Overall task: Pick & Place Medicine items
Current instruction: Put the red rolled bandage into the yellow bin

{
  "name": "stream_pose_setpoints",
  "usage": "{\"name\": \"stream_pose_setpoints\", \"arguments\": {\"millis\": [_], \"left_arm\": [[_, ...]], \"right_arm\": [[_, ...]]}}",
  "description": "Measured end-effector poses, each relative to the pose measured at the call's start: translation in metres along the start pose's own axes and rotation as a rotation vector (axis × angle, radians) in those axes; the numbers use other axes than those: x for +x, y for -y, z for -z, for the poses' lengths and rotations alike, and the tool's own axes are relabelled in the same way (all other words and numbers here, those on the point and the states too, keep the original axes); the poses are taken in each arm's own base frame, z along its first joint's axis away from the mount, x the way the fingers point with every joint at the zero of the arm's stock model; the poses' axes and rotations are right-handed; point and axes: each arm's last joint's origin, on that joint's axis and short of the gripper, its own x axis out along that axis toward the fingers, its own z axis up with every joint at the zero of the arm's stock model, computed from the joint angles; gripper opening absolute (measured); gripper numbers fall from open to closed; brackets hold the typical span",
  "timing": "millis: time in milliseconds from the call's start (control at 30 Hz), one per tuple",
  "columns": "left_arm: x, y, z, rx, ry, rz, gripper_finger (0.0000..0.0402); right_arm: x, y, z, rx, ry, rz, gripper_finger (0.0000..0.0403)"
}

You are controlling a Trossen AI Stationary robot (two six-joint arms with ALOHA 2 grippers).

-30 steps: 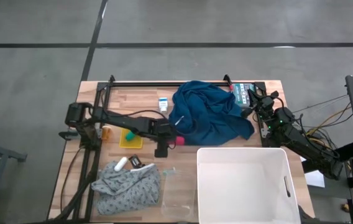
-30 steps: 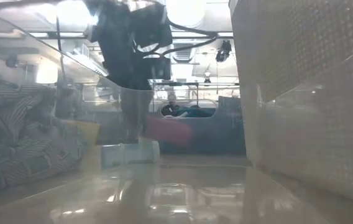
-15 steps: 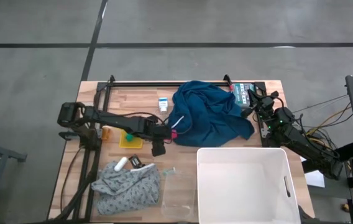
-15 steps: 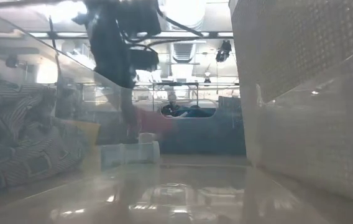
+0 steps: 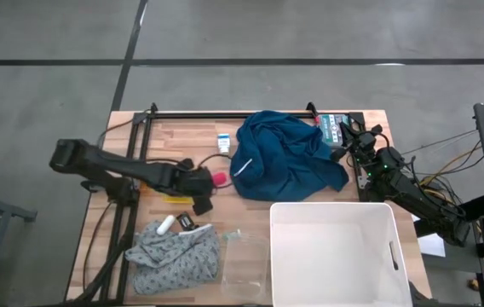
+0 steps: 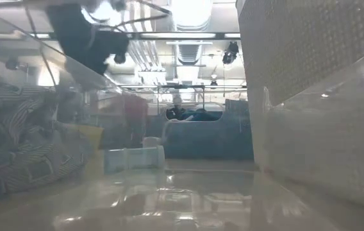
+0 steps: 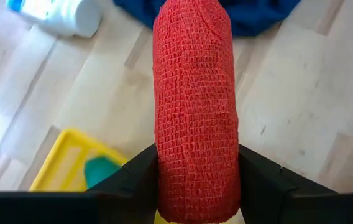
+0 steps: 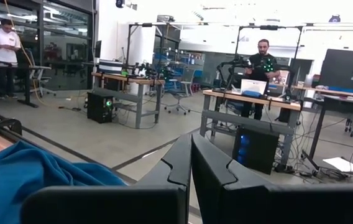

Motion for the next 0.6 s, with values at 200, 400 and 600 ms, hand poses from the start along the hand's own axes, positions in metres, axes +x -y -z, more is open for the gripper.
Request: {"name": "stream_pose_setpoints", "arguments": {"millis": [200,400,600], "left_arm": [[-0.016,-0.025,0.029,-0.119,0.073,-0.008,0.0175],[-0.027,-0.044,0.053,-0.22,0.143,0.002,0.0175],[-0.026,-0.054,0.07,-0.272,0.157,0.012,0.0175]], "right_arm": [[0.0,0.0,0.0,0.0,0.0,0.001,0.0008],[0.0,0.0,0.0,0.0,0.0,0.0,0.0008],[0.0,0.0,0.0,0.0,0.0,0.001,0.0008]]}}
